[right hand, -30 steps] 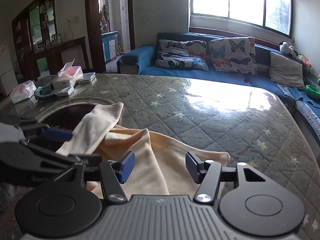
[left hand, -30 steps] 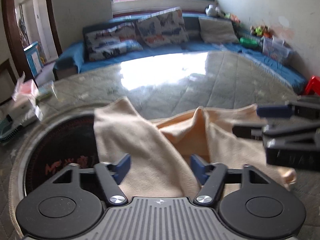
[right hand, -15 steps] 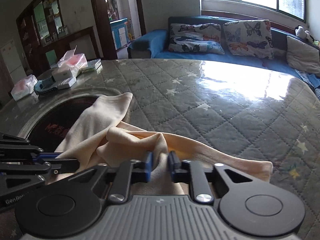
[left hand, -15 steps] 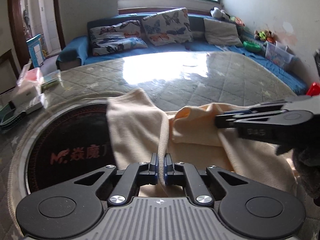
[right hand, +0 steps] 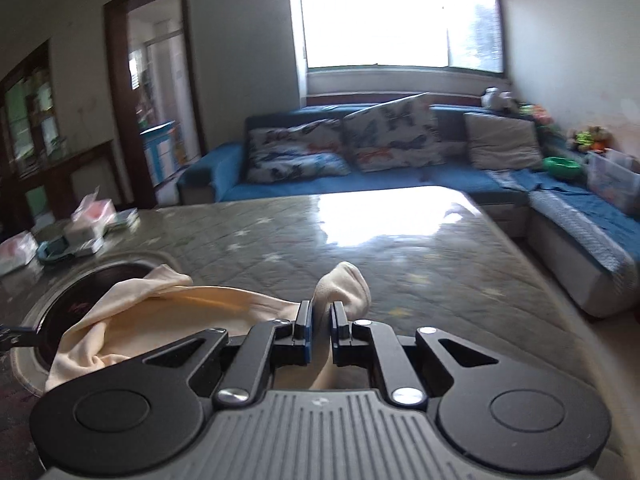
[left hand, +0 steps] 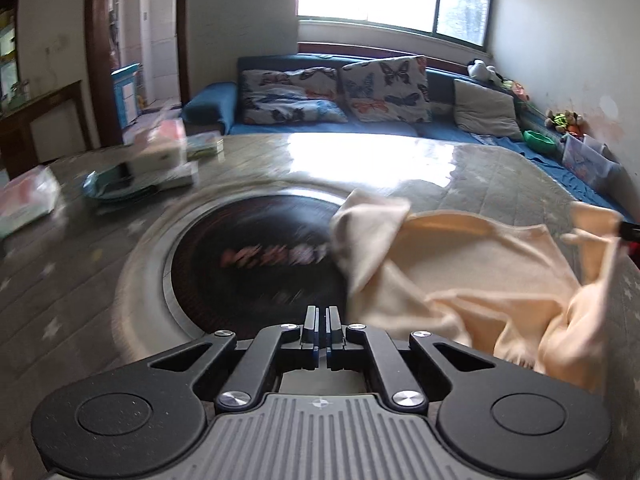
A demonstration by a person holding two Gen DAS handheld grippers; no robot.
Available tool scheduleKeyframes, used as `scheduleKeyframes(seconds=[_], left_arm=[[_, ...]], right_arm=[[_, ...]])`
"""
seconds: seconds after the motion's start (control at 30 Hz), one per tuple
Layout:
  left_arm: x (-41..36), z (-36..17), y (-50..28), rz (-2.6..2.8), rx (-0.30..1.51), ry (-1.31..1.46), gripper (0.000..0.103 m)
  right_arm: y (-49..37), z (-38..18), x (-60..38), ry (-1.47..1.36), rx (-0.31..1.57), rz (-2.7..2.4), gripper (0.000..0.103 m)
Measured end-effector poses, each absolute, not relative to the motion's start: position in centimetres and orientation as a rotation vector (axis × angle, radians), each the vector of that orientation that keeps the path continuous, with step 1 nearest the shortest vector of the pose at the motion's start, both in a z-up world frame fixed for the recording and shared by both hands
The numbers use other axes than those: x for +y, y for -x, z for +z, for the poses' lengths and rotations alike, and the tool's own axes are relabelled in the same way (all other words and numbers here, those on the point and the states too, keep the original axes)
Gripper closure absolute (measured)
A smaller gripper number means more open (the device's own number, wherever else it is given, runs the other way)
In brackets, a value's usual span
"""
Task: Fold clothes
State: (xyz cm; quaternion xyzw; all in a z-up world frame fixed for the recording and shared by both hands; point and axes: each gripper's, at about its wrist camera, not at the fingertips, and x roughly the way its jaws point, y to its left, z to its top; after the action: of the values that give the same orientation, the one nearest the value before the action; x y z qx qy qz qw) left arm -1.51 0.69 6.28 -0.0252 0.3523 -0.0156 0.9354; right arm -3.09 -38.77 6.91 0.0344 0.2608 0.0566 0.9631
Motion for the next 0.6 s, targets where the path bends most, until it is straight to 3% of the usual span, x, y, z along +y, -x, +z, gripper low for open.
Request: scheduleKeyframes(seconds=[0.23, 0.43, 0.53, 0.6], left_arm=[[2.9, 5.6, 5.4, -0.016, 0.747, 0.063, 0.099], [0.2, 6.3, 2.9, -0.056, 0.72, 0.007, 0.095], [-1.9, 6.9, 0.8, -0.071, 0.674, -0.051, 0.079], [-3.7, 6.8, -0.8, -0.087, 0.648, -0.114, 0.059]], right_arm=[[10.6, 5.2, -44.2, -0.108, 0.561, -0.096, 0.095], [13.7, 2.4, -46.9, -0.112, 0.668, -0.19, 0.093], [13.9, 3.0, -47.2, -0.099, 0.644, -0.213, 0.089], [13.5, 3.4, -47.1, -0.103, 0.63, -0.214, 0.08]])
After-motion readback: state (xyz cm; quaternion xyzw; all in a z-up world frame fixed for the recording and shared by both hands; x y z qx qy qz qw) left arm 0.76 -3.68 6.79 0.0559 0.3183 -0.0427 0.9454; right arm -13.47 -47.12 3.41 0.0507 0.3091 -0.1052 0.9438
